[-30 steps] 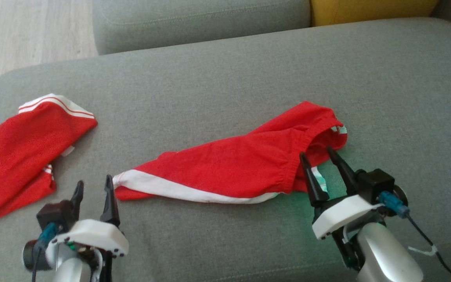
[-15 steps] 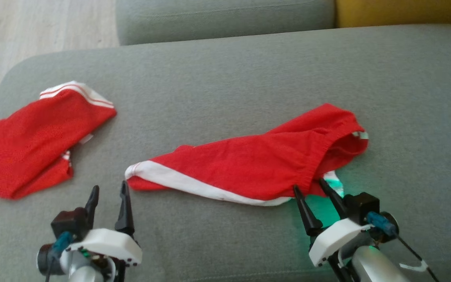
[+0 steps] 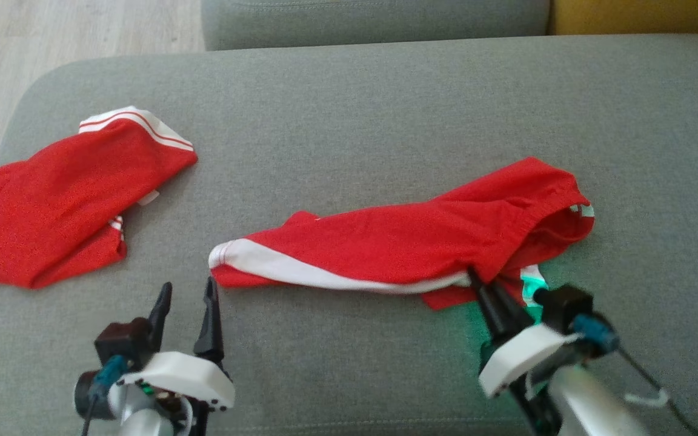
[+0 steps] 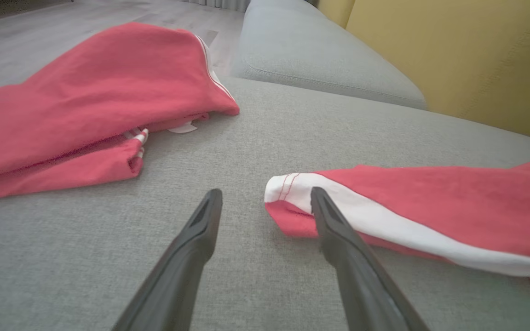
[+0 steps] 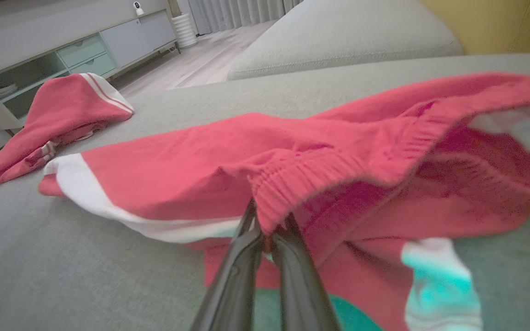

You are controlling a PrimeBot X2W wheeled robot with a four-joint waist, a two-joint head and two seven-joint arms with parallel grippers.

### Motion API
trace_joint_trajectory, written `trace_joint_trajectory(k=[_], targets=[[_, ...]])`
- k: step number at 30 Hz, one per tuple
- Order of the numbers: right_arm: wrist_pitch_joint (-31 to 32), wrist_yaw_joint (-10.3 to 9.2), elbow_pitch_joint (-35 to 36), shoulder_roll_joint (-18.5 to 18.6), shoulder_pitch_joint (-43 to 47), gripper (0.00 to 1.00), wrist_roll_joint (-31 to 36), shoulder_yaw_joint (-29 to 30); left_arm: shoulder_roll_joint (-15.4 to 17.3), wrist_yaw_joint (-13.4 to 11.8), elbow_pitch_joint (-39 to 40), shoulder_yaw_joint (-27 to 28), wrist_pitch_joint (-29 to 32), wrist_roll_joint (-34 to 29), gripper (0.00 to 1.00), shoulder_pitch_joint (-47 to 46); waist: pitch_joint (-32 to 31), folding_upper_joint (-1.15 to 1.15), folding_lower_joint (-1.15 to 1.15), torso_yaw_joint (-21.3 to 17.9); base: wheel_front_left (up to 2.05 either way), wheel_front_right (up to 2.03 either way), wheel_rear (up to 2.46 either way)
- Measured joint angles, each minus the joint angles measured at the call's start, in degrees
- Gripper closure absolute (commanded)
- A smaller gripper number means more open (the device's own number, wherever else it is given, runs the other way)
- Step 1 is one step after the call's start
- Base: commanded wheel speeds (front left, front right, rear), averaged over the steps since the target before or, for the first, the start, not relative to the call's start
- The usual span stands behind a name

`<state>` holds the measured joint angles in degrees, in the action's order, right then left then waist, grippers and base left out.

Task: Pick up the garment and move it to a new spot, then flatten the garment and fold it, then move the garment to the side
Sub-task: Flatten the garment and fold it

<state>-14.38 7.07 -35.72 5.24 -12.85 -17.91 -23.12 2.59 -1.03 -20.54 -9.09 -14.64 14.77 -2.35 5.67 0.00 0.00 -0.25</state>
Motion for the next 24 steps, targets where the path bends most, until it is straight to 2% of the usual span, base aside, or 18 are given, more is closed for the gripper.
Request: trace_joint_trajectory(k=[7, 13, 14, 15, 16, 20, 24], targets=[[0.00, 0.00, -1.05, 4.49, -8.18, 1.00, -0.23, 1.69, -0.02, -0.08, -0.31, -3.49, -0.01, 1.11, 0.00, -0.98, 1.00, 0.00, 0.00, 0.81, 0.00, 0.00, 0.00], [0.00, 0.00, -9.40, 6.70, -14.75, 1.00, 0.12, 2.12, 0.00, -0.07, -0.83, -6.02, 0.00, 1.16, 0.00, -2.91, 2.27, 0.00, 0.00, 2.76, 0.00, 0.00, 0.00], [-0.01, 0.00, -11.01, 6.69, -15.22, 0.94, 0.13, 1.56, 0.01, -0.08, -0.93, -6.42, 0.00, 1.52, 0.00, -3.01, 2.48, 0.00, 0.00, 3.02, 0.00, 0.00, 0.00], [0.00, 0.00, -12.88, 6.54, -15.56, 0.64, 0.10, 1.03, 0.01, -0.18, -1.05, -6.78, 0.00, 1.74, 0.00, -3.00, 2.63, 0.00, 0.00, 3.24, 0.00, 0.00, 0.00], [0.00, 0.00, -14.73, 6.30, -15.82, 0.00, -0.02, 0.85, -0.01, -0.42, -1.13, -6.95, 0.00, 1.89, 0.00, -2.99, 2.75, 0.00, 0.00, 3.38, 0.00, 0.00, 0.00], [0.00, 0.00, -17.01, 6.21, -15.93, 0.00, -0.25, 1.00, 0.01, -0.49, -1.35, -7.10, 0.00, 2.04, 0.00, -2.98, 2.43, 0.00, 0.00, 3.27, 0.00, 0.00, 0.00], [0.00, 0.00, -12.82, 6.19, -14.98, 0.00, -0.09, 3.10, 0.01, -0.48, -1.40, -7.12, 0.00, 2.05, 0.00, -2.84, 1.26, 0.00, 0.00, 2.31, 0.00, 0.00, 0.00]])
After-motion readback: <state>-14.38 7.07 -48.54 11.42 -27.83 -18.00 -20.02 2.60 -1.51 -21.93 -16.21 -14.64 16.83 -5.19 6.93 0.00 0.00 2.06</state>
